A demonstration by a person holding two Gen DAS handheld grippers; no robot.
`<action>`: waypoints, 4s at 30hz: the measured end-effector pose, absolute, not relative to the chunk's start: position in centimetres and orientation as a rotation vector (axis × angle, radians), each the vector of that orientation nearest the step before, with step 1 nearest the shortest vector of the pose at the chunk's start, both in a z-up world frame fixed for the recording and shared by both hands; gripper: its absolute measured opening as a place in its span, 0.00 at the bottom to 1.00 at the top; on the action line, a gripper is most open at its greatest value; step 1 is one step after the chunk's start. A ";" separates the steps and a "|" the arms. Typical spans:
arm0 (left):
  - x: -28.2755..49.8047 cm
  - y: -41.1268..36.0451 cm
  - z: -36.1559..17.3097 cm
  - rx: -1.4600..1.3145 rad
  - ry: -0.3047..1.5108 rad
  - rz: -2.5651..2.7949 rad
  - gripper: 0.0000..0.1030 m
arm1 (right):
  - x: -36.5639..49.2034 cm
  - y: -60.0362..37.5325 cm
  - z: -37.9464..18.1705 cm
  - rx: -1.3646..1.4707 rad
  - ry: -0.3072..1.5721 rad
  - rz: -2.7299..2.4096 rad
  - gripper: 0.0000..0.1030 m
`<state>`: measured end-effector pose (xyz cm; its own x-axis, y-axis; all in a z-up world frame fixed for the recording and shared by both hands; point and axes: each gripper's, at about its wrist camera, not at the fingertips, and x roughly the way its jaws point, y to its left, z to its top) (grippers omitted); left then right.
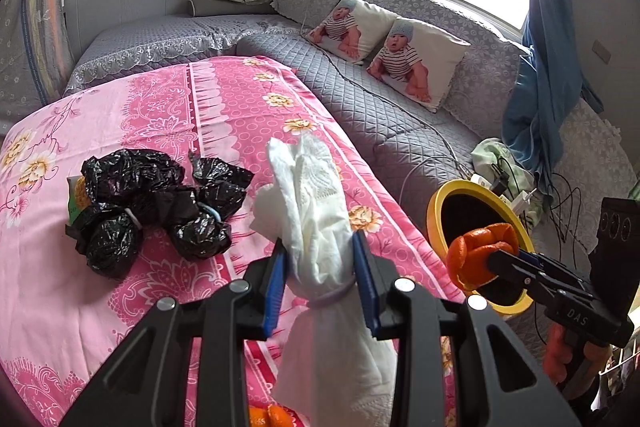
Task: Collect trash
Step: 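Carry the tissue and orange peel over the yellow-rimmed bin, then open both tools over the bin to drop tissue and peel, then move both open tools back to the black bags on the bed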
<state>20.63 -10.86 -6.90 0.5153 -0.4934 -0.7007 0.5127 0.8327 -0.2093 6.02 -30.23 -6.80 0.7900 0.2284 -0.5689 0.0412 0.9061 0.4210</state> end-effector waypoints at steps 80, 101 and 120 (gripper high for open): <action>21.9 -43.1 -2.2 0.163 0.732 -0.862 0.48 | -1.8 -45.8 -12.0 0.547 0.620 -0.382 0.48; 26.5 -20.6 1.5 0.022 0.643 -0.595 0.48 | 4.3 -37.3 -8.0 0.396 0.635 -0.164 0.48; 23.0 1.4 -4.9 0.049 0.720 -0.337 0.48 | 15.5 -23.5 -7.2 0.273 0.777 0.230 0.48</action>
